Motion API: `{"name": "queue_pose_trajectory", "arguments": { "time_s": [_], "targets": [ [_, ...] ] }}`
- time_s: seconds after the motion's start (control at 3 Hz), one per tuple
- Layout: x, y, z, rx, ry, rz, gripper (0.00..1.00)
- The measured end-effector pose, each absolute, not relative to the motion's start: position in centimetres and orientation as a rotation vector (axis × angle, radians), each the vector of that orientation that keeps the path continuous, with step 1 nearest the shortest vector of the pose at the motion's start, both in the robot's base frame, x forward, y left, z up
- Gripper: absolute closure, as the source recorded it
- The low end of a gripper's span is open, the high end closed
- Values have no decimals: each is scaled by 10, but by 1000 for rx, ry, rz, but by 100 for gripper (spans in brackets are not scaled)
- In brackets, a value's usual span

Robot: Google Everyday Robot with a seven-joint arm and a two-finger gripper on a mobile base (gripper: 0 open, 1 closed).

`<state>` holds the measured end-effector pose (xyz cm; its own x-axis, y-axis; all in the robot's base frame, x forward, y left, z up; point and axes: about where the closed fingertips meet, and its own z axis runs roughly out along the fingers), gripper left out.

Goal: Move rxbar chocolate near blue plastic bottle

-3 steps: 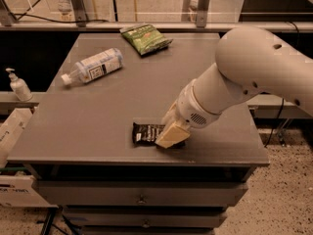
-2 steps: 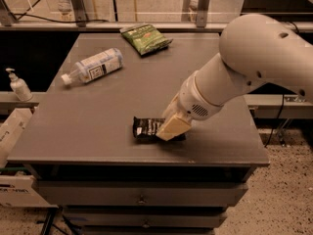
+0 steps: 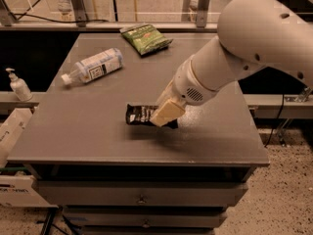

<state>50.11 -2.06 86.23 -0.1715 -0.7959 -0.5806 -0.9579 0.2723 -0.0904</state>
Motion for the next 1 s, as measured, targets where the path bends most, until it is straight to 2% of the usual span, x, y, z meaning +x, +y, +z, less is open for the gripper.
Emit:
{"name": "queue_pose_trajectory", "arguments": {
  "time_s": [0.33,1.0],
  "targets": [
    [507,-18,865,-1517,2027,388,100],
    [571,21,859,-1411,2024,342,100]
  ]
}}
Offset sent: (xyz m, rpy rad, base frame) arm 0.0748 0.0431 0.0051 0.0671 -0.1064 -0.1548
